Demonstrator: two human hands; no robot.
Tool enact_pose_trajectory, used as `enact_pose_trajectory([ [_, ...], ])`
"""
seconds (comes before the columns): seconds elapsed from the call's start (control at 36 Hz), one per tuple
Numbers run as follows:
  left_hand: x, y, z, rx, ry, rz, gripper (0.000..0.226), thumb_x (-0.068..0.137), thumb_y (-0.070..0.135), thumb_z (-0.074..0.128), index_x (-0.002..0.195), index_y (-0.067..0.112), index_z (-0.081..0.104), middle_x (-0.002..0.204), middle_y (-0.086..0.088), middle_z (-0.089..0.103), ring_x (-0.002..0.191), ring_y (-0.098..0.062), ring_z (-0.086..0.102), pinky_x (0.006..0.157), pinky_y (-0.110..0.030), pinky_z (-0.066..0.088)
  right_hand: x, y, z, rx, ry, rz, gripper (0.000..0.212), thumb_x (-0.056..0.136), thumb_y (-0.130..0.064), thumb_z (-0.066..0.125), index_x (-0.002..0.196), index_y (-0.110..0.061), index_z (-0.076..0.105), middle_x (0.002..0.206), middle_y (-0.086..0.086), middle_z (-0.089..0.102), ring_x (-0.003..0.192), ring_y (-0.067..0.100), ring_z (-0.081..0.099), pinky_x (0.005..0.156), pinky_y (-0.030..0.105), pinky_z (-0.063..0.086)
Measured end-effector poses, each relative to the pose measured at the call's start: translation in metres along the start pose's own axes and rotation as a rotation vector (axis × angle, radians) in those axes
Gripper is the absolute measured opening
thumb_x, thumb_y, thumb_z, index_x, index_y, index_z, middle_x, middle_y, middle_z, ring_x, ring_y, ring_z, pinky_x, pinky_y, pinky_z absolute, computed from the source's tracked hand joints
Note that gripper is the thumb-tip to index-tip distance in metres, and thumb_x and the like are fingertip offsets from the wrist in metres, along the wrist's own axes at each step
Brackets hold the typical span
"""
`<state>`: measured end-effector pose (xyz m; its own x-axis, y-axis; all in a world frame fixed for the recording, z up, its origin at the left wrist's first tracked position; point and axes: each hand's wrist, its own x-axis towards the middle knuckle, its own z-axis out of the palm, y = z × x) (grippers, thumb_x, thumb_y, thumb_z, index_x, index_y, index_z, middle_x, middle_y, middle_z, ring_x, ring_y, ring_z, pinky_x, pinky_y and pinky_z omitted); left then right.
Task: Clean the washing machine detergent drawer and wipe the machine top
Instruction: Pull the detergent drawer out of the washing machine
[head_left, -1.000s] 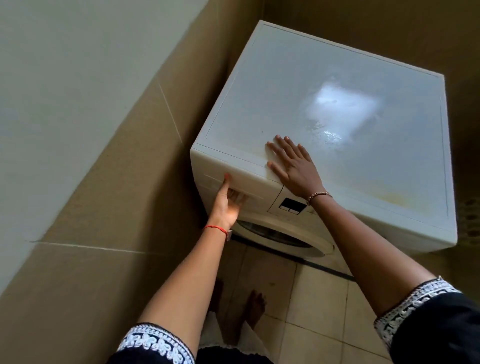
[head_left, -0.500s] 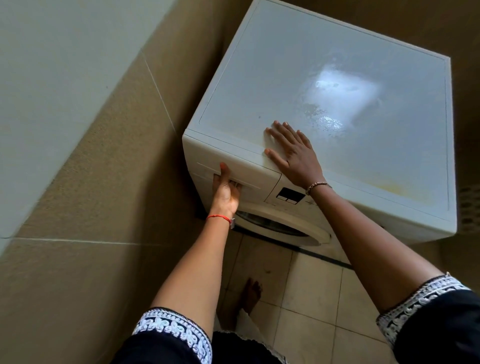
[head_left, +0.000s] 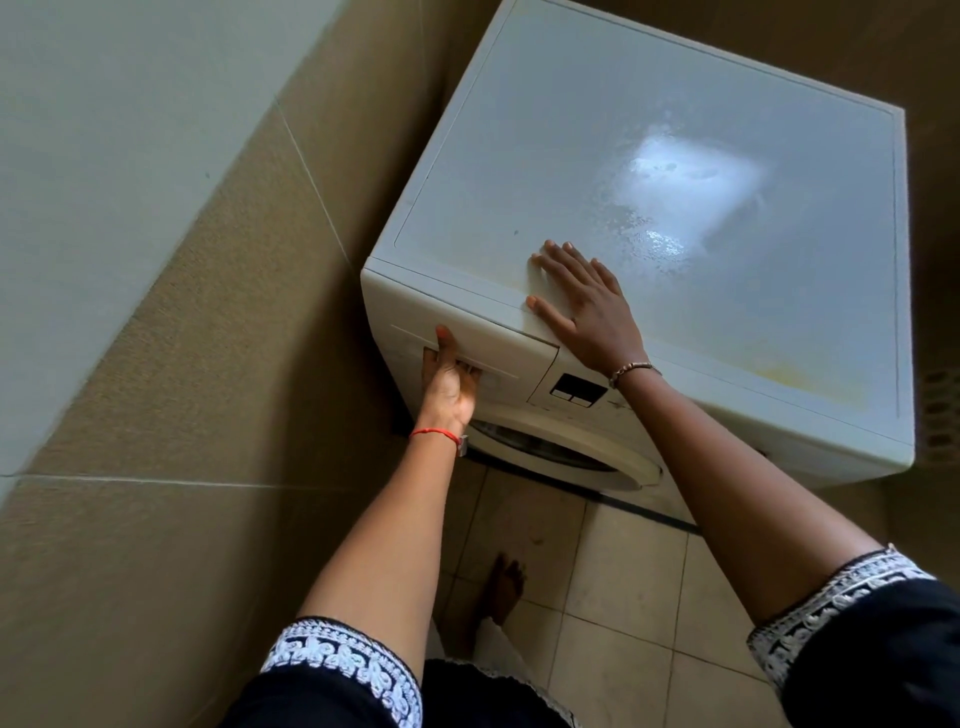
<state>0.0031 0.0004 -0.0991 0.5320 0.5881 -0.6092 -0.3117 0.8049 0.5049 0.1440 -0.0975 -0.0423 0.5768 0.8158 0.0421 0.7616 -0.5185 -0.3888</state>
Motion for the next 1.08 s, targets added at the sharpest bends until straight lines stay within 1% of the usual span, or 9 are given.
enact_pose_trajectory([
  [0.06,-0.002,0.001,0.002,-0.018,0.004,-0.002,0.12,0.016,0.055,0.09,0.122,0.018,0.049,0.112,-0.007,0.061,0.104,-0.023,0.058,0.091,-0.039,0.049,0.0,0.0,0.0,-0.001,-0.001,0.001,0.058,0.092,-0.053,0.032,0.145,-0.028,0.03,0.155,-0.008,0.021,0.144,0.007,0.011,0.117,0.027,0.001],
  [0.11,-0.004,0.002,0.003,-0.027,0.01,-0.005,0.127,0.015,0.054,0.091,0.128,0.016,0.046,0.113,-0.008,0.061,0.106,-0.024,0.057,0.092,-0.039,0.048,0.0,-0.001,0.0,-0.001,0.0,0.001,0.058,0.093,-0.053,0.033,0.145,-0.027,0.031,0.155,-0.008,0.021,0.144,0.007,0.011,0.117,0.027,0.002],
  [0.22,-0.017,0.001,-0.007,-0.061,-0.016,0.0,0.13,0.026,0.051,0.091,0.14,0.018,0.038,0.131,-0.014,0.053,0.113,-0.025,0.056,0.095,-0.042,0.048,0.001,0.001,0.001,0.003,-0.002,-0.002,0.058,0.093,-0.052,0.033,0.145,-0.027,0.03,0.155,-0.007,0.021,0.144,0.007,0.011,0.118,0.028,0.002],
  [0.36,-0.03,0.001,-0.035,-0.084,-0.008,-0.064,0.135,0.03,0.047,0.093,0.145,0.021,0.028,0.138,-0.022,0.043,0.118,-0.028,0.052,0.076,-0.036,0.058,0.0,0.0,0.001,-0.014,-0.002,-0.007,0.058,0.094,-0.052,0.033,0.146,-0.027,0.029,0.155,-0.007,0.021,0.144,0.008,0.01,0.117,0.028,0.001],
  [0.42,-0.033,0.004,-0.038,-0.083,-0.016,-0.062,0.135,0.031,0.046,0.093,0.146,0.023,0.026,0.143,-0.022,0.04,0.124,-0.031,0.047,0.075,-0.036,0.058,-0.001,-0.001,0.001,-0.021,-0.001,-0.007,0.057,0.094,-0.052,0.033,0.146,-0.027,0.029,0.155,-0.007,0.02,0.144,0.008,0.01,0.117,0.028,0.001],
  [0.61,-0.062,0.004,-0.055,-0.114,-0.019,-0.085,0.133,0.021,0.046,0.093,0.139,0.021,0.038,0.114,-0.013,0.058,0.107,-0.023,0.057,0.084,-0.04,0.053,-0.001,-0.003,0.002,-0.109,-0.045,-0.016,0.058,0.096,-0.052,0.024,0.148,-0.026,0.021,0.157,-0.006,0.013,0.145,0.01,0.005,0.118,0.031,-0.001],
  [0.81,-0.08,0.01,-0.083,-0.067,-0.004,-0.112,0.134,0.023,0.047,0.093,0.142,0.019,0.038,0.13,-0.018,0.053,0.114,-0.026,0.055,0.083,-0.039,0.056,-0.002,-0.007,0.002,-0.176,-0.084,-0.005,0.057,0.099,-0.048,0.022,0.149,-0.022,0.014,0.158,-0.003,0.007,0.145,0.012,0.0,0.117,0.031,-0.005],
  [0.92,-0.09,0.011,-0.092,-0.084,-0.002,-0.117,0.132,0.022,0.046,0.093,0.14,0.018,0.039,0.122,-0.015,0.057,0.111,-0.026,0.056,0.075,-0.035,0.059,-0.003,-0.008,0.001,-0.174,-0.096,0.002,0.058,0.099,-0.047,0.021,0.15,-0.022,0.013,0.158,-0.003,0.006,0.145,0.012,0.0,0.118,0.033,-0.004],
  [1.08,-0.097,0.011,-0.101,-0.081,-0.018,-0.111,0.124,0.03,0.045,0.093,0.139,0.02,0.04,0.125,-0.015,0.057,0.116,-0.029,0.055,0.081,-0.04,0.057,-0.004,-0.008,0.0,-0.178,-0.09,-0.002,0.062,0.095,-0.051,0.016,0.15,-0.022,0.014,0.158,-0.003,0.007,0.145,0.012,0.0,0.118,0.033,-0.003],
])
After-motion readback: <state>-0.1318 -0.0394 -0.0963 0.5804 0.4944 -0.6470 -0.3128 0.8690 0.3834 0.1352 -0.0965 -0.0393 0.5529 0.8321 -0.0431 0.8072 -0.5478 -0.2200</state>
